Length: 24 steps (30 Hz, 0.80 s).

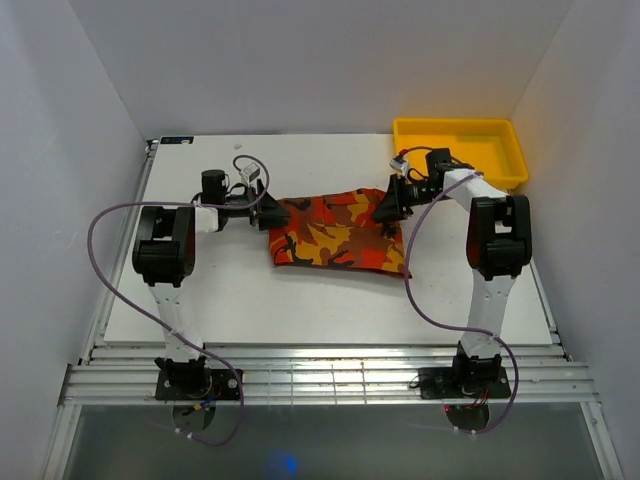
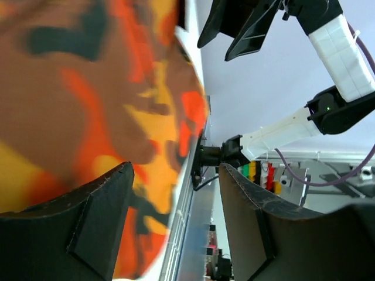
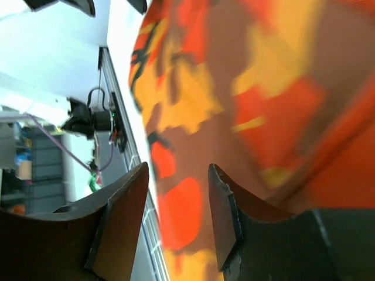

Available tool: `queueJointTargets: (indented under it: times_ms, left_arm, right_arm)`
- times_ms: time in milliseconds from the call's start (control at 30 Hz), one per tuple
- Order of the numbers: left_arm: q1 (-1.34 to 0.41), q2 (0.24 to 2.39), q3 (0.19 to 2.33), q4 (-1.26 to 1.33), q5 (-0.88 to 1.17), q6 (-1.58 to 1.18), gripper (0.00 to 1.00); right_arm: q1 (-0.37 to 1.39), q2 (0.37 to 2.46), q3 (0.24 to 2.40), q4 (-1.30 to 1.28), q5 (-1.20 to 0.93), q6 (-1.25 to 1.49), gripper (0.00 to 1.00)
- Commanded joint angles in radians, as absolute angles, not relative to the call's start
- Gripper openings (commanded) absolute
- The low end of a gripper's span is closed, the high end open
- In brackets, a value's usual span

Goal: Fold and stack the trousers
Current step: Neatly place the folded trousers to the corner

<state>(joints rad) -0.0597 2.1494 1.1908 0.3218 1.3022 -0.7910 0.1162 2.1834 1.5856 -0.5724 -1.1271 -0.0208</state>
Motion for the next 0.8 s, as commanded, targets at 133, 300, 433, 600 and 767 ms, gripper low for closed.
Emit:
queueJointTargets:
  times_ms: [133, 300, 433, 600, 767]
  left_arm:
    - [-0.107, 1.870, 1.054, 0.272, 1.293, -0.726, 0.71]
    - [-0.133, 1.902, 1.081, -0.076, 1.066, -0.471, 0.74]
    - [-0.133, 1.992, 1.072, -0.097, 0.982, -0.468, 0.76]
    - [-0.130, 2.020, 1.124, -0.152, 1.003, -0.437, 0.75]
    - [-0.133, 1.804, 1.201, -0.242, 0.853, -0.289, 0.81]
  right_arm:
    - [0.123, 1.993, 1.358, -0.943, -1.085, -0.394, 0.51]
    - [0.115, 2.068, 1.267, -0.867, -1.013, -0.370, 0.50]
    - [0.104, 2.123, 1.292, -0.797, -0.933, -0.321, 0.50]
    - [0.104, 2.094, 1.347, -0.845, -0.928, -0.311, 0.51]
    - [0.049, 1.898, 1.478, -0.919, -0.904, -0.287, 0.71]
